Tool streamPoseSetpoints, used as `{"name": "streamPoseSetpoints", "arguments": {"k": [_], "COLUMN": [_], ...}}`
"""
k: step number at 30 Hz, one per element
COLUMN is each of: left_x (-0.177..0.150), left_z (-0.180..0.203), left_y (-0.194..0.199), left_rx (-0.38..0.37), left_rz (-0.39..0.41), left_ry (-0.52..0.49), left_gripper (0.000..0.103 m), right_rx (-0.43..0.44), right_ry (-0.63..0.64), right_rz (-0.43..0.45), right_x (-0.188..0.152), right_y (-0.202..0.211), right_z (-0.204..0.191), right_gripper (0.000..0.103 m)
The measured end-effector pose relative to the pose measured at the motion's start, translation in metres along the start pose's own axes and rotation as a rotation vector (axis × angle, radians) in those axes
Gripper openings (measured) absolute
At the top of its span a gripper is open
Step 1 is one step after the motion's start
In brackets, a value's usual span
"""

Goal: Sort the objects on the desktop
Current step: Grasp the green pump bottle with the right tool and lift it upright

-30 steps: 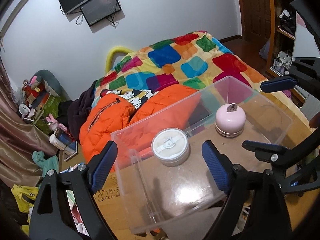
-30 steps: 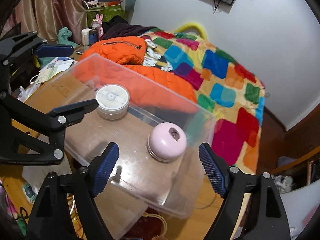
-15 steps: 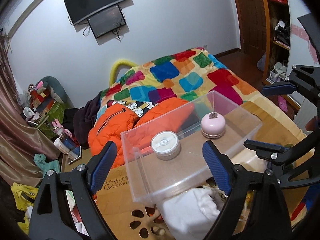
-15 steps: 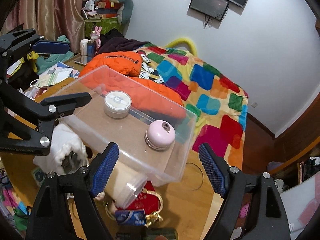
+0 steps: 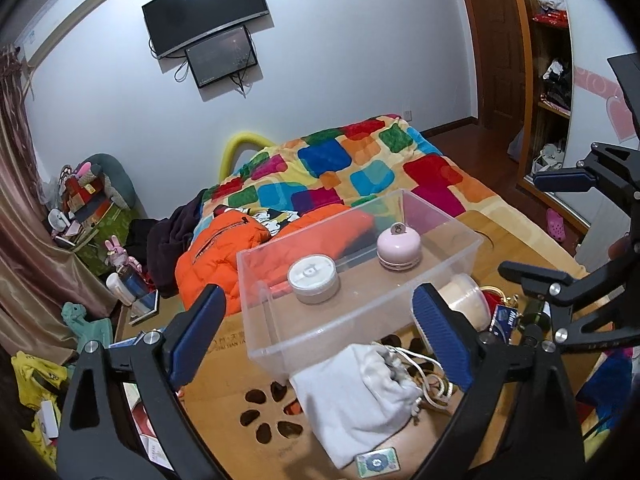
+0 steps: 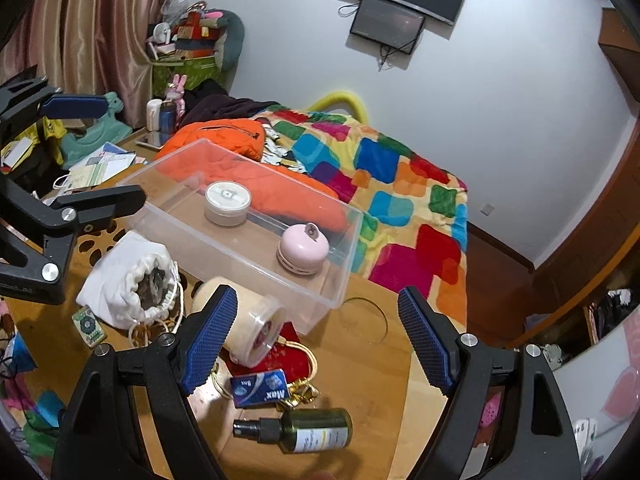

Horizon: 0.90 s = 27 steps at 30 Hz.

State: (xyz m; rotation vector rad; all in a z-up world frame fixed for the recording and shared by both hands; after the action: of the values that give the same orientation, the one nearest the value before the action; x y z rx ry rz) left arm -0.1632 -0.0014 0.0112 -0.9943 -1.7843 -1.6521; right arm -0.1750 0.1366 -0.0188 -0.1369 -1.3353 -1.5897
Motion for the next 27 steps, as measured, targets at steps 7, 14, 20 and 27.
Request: {"name": "streamPoseSetpoints", "arguments": {"k": [7,14,20,27], "left_x": [-0.018,-0.036,-0.062,-0.097], "left_z": [0.001,-0.004,-0.013,-0.016], "left_y": [0.004,0.0,-0.01,-0.028], "left_rx": [-0.004,-0.013,-0.03,-0.036], "left_rz": [-0.001,-0.026,-0.068,-0.148], "left_ry": [0.035,0.096,0.171,0.244], "left_gripper": [0.095,0.095,0.096,0.095], "right_rx": [-0.019,-0.008,-0.015,-0.006], "right_ry": [-0.039,-0.087,-0.131,-0.153], "right_rz": [0.004,0.001,-0.012,-0.045], "right_x": [-0.023,-0.042,-0.061,-0.083], "right_y": [0.003,-0.001,-0.005,-0.014], "right_z": [0.002,0.002,0.004,0.0], "right_gripper": [0.082,0.083,0.083,0.083]}}
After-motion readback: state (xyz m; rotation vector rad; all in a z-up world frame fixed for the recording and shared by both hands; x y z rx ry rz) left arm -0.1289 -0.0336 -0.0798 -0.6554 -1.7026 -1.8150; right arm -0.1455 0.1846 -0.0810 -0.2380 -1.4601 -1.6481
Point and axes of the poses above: each gripper's, at about its wrist camera, not at the fingertips, and y roughly against the way its jaws point, z to its right, x to its top, the point moved 8 cm from there along -y, roughly the way its jaws point, and after that the axes turned 9 degrees about y, right-handed, at the moved point
